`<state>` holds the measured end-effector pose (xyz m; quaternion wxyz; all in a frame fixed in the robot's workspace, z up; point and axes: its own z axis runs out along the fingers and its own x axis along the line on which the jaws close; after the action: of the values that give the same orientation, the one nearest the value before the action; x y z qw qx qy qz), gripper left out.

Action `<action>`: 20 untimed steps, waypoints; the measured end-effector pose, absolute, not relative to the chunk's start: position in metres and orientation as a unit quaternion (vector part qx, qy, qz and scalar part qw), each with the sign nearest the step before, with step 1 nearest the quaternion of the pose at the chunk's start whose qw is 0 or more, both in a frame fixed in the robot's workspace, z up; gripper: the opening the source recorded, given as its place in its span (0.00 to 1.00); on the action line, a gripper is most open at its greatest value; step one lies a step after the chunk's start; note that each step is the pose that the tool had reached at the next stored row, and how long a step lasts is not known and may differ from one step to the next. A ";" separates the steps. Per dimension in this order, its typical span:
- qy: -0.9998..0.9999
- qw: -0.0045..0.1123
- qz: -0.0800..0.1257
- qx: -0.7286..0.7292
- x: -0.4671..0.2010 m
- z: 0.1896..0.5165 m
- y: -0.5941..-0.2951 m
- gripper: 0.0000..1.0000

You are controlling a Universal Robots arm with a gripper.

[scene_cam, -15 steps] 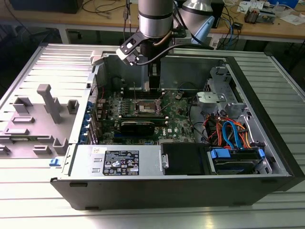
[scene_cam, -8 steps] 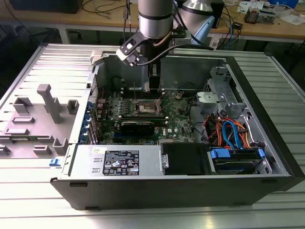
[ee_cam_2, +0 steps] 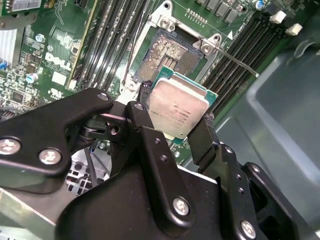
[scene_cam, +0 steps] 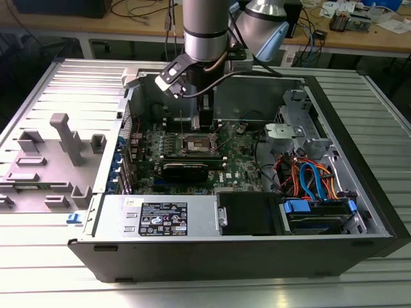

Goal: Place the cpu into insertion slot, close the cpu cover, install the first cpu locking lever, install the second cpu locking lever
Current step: 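Place the cpu into insertion slot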

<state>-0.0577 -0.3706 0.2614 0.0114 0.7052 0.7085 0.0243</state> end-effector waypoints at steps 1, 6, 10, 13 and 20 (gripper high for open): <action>0.709 0.011 0.024 0.705 -0.058 0.259 -0.371 0.55; 0.711 0.011 0.024 0.703 -0.058 0.250 -0.371 0.55; 0.711 0.011 0.024 0.703 -0.058 0.250 -0.371 0.55; 0.711 0.011 0.024 0.703 -0.058 0.250 -0.371 0.55; 0.711 0.013 0.022 0.703 -0.058 0.249 -0.371 0.55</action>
<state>-0.0583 -0.3706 0.2489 0.0133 0.7031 0.7106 0.0223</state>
